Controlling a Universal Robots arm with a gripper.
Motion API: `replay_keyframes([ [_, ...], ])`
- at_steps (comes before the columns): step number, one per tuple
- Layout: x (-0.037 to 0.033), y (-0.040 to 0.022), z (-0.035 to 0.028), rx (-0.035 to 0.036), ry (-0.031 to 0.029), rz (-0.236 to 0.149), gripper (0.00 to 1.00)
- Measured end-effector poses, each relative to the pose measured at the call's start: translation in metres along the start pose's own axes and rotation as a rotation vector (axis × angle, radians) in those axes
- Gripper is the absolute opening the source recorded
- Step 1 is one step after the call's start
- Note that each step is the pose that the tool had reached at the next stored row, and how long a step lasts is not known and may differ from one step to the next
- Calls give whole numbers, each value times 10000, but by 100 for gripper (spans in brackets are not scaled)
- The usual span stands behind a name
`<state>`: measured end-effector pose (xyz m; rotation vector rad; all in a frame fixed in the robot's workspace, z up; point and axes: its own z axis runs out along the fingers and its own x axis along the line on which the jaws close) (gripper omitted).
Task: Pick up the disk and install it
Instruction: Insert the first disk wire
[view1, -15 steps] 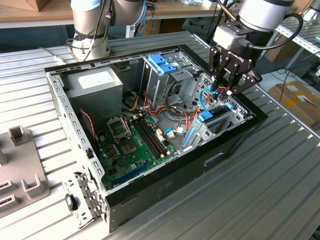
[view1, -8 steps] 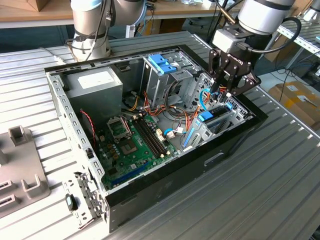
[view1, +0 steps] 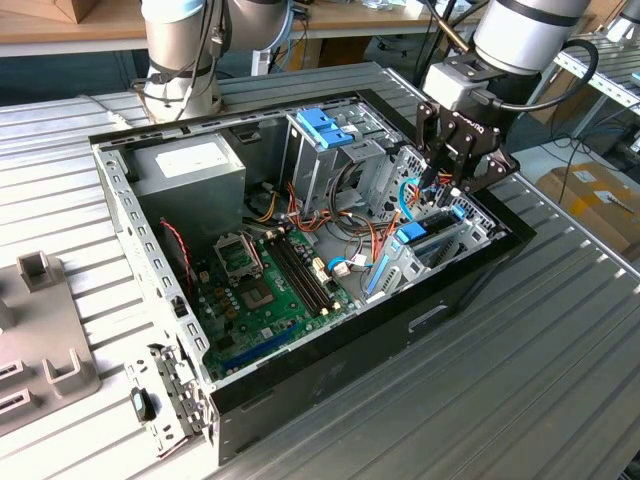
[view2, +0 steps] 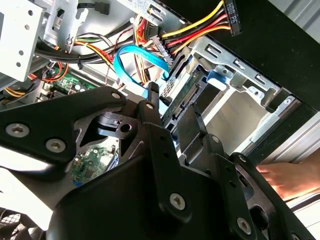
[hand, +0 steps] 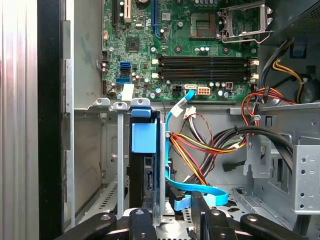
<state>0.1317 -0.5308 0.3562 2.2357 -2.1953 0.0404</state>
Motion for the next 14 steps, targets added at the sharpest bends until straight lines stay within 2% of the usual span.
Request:
replay_keyframes([
  [1, 0, 0, 0, 0, 0, 1, 41],
  [4, 0, 0, 1, 0, 0, 0, 22],
  [5, 0, 0, 1, 0, 0, 0, 22],
  [6, 0, 0, 1, 0, 0, 1, 16],
  [14, 0, 0, 3, 0, 0, 0, 16],
])
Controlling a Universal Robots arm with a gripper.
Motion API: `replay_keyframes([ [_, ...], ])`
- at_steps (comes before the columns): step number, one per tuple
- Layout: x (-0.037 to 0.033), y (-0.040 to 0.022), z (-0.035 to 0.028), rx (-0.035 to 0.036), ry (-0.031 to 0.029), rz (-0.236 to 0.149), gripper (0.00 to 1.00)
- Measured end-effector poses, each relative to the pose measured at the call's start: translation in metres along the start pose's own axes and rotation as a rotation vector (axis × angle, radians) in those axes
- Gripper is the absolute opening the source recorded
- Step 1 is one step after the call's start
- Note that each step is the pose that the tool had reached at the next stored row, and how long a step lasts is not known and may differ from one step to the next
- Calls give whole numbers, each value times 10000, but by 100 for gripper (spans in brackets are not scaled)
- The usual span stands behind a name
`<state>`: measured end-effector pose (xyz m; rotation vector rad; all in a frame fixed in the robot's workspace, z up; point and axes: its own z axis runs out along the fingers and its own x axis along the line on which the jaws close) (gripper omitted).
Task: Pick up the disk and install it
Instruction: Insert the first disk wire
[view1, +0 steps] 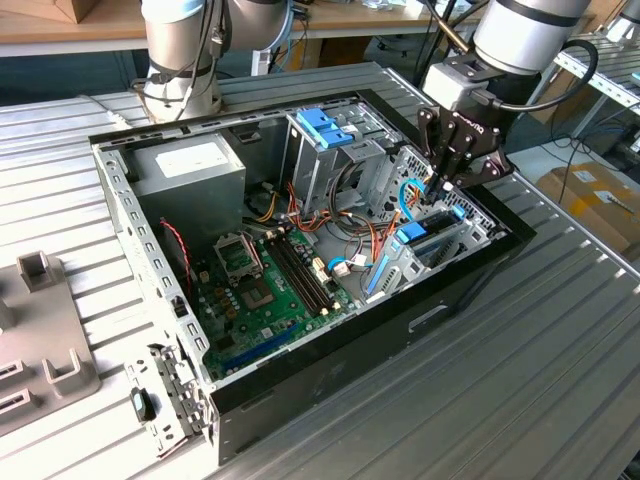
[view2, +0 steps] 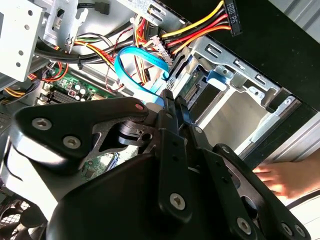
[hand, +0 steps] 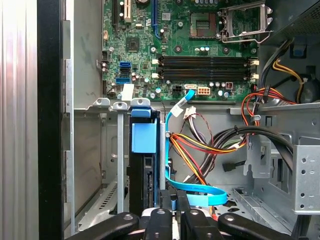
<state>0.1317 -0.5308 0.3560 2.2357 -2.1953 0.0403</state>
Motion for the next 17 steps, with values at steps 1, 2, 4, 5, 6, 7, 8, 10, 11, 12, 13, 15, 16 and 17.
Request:
replay_keyframes([
  [1, 0, 0, 0, 0, 1, 0, 16],
  [2, 2, 5, 1, 0, -2, -3, 16],
  [4, 17, 13, 2, 2, -2, -13, 16],
  [5, 26, 16, 1, 3, -1, -17, 16],
  [6, 39, 18, 2, 4, -1, -21, 16],
  [7, 57, 21, 2, 8, 0, -26, 16],
  [8, 88, 27, 5, 30, -1, -50, 16],
  [10, 115, 36, 12, 92, -1, -96, 16],
  [11, 125, 41, 15, 129, -1, -117, 16],
  [12, 129, 47, 18, 156, -1, -131, 16],
  [13, 137, 68, 22, 223, 0, -176, 16],
  [15, 142, 102, 27, 266, -3, -199, 16],
  [16, 145, 119, 29, 282, -3, -208, 16],
  [17, 153, 132, 33, 294, -1, -225, 16],
])
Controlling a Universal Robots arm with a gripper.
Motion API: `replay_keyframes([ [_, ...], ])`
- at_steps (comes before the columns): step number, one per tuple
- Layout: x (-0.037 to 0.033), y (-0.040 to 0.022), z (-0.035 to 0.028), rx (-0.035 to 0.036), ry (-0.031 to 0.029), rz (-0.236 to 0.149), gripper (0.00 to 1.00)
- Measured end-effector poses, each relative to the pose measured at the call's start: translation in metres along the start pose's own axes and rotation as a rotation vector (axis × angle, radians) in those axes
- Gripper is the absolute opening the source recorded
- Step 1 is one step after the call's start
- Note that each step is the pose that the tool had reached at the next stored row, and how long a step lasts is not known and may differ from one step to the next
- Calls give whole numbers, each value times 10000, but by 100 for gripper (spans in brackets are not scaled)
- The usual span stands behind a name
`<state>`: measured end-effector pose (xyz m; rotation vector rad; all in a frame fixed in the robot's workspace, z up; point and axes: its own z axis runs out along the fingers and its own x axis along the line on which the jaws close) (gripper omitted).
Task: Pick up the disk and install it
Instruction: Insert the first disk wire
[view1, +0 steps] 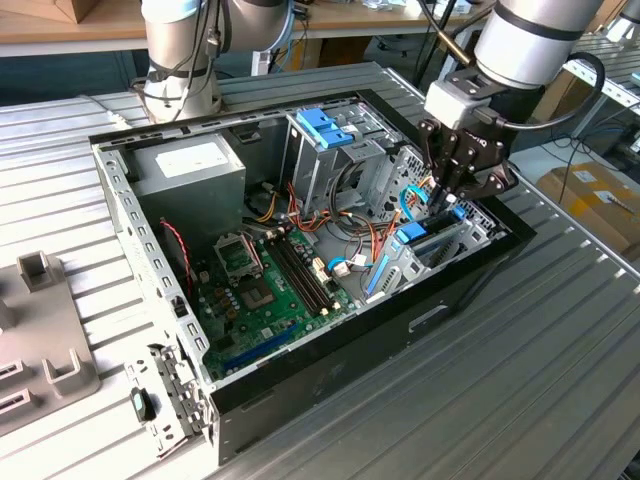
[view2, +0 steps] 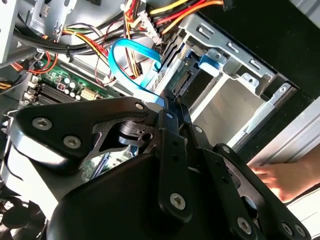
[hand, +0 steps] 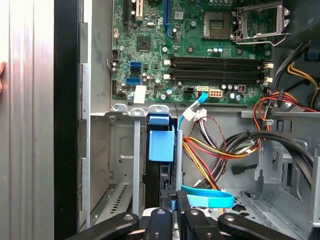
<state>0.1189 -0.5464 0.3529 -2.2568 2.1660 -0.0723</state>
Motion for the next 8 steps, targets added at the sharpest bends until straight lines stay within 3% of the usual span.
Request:
replay_keyframes([
  [8, 13, 2, 15, 3, -4, -34, 16],
])
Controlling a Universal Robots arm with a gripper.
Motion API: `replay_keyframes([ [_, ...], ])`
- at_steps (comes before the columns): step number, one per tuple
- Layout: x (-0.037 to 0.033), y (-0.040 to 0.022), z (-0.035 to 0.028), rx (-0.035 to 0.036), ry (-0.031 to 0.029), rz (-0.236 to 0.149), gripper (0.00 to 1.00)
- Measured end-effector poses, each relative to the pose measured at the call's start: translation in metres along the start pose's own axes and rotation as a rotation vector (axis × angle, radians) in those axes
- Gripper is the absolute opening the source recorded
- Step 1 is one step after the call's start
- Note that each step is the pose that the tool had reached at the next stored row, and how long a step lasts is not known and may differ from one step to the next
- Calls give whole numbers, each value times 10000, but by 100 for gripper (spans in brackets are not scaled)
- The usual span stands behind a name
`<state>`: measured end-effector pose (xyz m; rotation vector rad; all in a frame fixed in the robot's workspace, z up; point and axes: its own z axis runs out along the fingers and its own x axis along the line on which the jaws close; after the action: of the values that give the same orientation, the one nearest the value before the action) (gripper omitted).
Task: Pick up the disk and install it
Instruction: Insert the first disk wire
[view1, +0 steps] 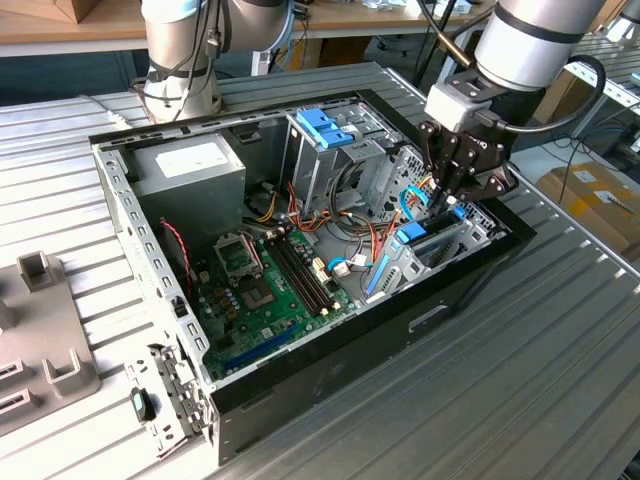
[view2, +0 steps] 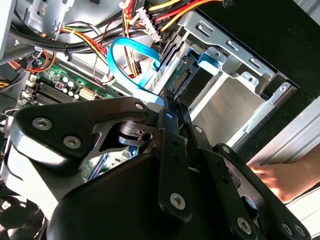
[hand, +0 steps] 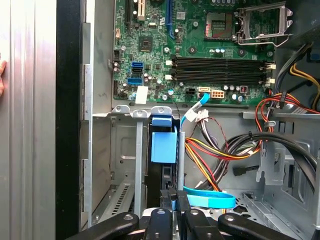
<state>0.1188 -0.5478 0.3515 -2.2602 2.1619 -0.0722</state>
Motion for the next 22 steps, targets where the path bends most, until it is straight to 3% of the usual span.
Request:
replay_keyframes([
  [22, 8, 9, 31, 0, 0, -1, 16],
])
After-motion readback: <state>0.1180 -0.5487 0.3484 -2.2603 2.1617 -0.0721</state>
